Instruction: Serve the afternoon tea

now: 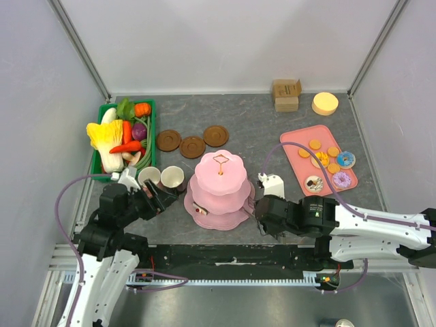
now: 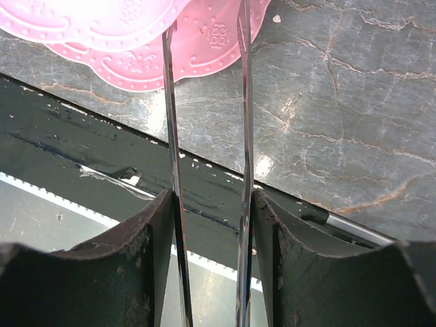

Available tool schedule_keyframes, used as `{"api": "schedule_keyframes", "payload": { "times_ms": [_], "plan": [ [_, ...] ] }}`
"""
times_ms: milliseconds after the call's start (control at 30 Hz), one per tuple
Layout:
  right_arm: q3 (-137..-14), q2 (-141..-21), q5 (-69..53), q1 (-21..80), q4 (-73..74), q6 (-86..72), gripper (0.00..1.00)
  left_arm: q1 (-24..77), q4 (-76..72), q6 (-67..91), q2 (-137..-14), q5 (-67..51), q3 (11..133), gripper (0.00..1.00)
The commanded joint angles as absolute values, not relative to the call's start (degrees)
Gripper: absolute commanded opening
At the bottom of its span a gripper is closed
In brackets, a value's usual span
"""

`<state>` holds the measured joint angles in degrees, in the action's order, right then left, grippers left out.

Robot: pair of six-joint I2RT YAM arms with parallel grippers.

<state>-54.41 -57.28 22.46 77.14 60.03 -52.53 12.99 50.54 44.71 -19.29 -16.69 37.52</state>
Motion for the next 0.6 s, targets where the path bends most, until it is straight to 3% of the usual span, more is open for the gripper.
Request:
{"api": "schedule_keyframes", "payload": {
  "times_ms": [0, 67, 133, 400, 567],
  "plan": [
    [-54.31, -56.87, 25.14, 77.43, 56.69, -55.20, 0.55, 13.01, 49.66, 48.95, -19.16, -25.22, 31.48, 0.63],
    [-54.49, -56.60, 25.14, 77.52, 56.60, -55.11, 0.55, 13.01, 49.66, 49.48, -18.81, -26.36, 29.89, 0.48],
    [-54.14, -56.34, 25.22, 77.43, 55.99, -55.46, 0.54, 12.92, 49.40, 50.62, -17.67, -26.45, 28.92, 0.40],
    [-53.53, -58.44, 23.82, 77.43, 52.65, -55.99, 0.55, 13.45, 31.32, 60.89, -15.21, -37.60, 15.05, 0.38],
    [-54.14, -61.08, 22.51, 77.43, 50.72, -55.90, 0.55, 16.69, 28.39, 64.16, -12.83, -33.58, 13.10, 0.38]
  ]
}}
